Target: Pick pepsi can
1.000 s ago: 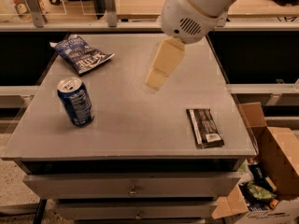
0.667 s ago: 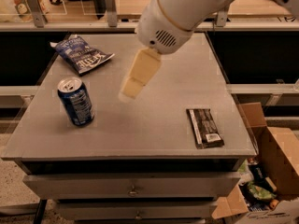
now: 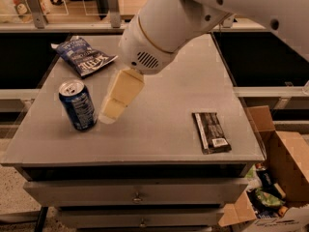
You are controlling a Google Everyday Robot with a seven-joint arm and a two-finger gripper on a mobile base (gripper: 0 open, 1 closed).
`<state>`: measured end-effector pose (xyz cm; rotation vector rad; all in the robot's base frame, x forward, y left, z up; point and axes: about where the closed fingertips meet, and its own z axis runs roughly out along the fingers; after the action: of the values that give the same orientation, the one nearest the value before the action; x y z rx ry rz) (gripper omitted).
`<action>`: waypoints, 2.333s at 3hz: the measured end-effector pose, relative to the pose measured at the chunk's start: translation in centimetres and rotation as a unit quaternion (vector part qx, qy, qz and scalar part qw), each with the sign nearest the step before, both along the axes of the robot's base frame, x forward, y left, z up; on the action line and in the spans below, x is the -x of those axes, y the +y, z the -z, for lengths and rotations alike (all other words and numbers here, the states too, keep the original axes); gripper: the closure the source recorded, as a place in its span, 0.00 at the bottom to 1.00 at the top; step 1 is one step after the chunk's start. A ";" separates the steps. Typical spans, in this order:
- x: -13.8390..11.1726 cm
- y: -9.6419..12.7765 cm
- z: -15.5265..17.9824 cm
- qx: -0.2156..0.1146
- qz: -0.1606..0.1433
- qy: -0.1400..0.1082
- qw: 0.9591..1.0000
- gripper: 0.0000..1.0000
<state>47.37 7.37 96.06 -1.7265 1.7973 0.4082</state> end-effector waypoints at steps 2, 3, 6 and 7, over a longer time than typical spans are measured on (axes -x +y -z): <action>-1.7 3.6 2.1 -0.044 -0.019 -0.005 0.999 0.00; -3.5 5.8 3.6 -0.073 -0.025 -0.009 0.997 0.00; -4.8 11.4 8.4 -0.155 -0.066 0.030 0.985 0.18; -4.3 12.4 8.6 -0.172 -0.085 0.040 0.981 0.41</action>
Offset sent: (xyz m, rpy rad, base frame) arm 0.0452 0.0651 -0.0424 0.1753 -0.0212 0.0491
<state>51.71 19.72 87.49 -1.6375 1.5280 0.8210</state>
